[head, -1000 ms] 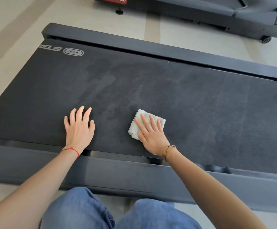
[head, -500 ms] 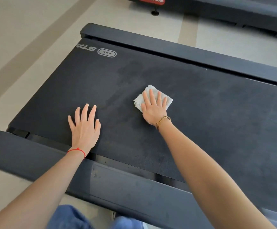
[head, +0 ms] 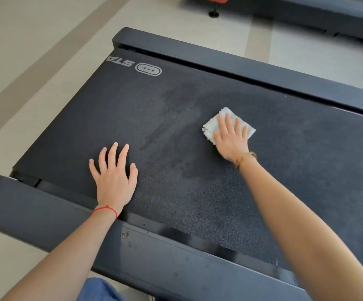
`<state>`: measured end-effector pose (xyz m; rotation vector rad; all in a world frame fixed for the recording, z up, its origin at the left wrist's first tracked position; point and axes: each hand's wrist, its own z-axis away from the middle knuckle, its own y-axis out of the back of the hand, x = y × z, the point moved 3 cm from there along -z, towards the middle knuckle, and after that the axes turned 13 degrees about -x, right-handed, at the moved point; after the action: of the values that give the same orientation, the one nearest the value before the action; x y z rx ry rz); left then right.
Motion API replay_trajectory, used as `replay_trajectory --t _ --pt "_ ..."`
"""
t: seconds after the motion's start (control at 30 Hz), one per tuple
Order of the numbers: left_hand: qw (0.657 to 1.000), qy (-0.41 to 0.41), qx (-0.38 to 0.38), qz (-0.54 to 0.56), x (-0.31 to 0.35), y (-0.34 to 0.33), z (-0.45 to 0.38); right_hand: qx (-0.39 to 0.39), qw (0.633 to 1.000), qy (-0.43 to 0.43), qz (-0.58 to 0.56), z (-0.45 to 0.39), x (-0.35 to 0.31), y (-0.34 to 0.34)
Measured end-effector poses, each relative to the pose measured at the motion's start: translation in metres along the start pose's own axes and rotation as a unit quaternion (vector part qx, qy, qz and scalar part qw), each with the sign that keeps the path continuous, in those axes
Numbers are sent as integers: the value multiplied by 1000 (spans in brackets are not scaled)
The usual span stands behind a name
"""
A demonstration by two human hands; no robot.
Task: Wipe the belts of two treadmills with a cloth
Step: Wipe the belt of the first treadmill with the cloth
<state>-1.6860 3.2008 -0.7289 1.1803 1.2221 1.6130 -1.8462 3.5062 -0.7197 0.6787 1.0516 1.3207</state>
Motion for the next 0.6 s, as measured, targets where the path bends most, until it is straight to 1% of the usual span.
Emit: replay_trajectory --t 0.03,0.1,0.17,0.23,0.3,0.33,0.4,0.53,0.6 --pt "1000 2 -1 1 0 0 0 -5 1000 -11 -13 -7 -11 1" --pt "1000 3 1 -2 -1 0 0 -10 1000 15 12 -10 -45 -6" --pt "1000 2 3 -5 -2 0 0 -9 994 88 62 2 -83 -19" --pt "1000 2 4 -4 -3 -1 -1 -15 983 164 85 24 -108 -35" --pt "1000 3 6 -3 -3 -2 0 -25 973 214 84 41 -108 -43" --pt "1000 4 6 -3 -3 -2 0 -27 970 226 87 43 -101 -42" --pt "1000 6 2 -2 -2 -1 -1 -18 974 208 93 36 -76 -34" --pt "1000 9 5 -6 -4 -2 -1 6 997 64 45 -16 -23 6" --pt "1000 11 8 -15 -4 -3 -1 0 1000 16 16 -49 -12 26"
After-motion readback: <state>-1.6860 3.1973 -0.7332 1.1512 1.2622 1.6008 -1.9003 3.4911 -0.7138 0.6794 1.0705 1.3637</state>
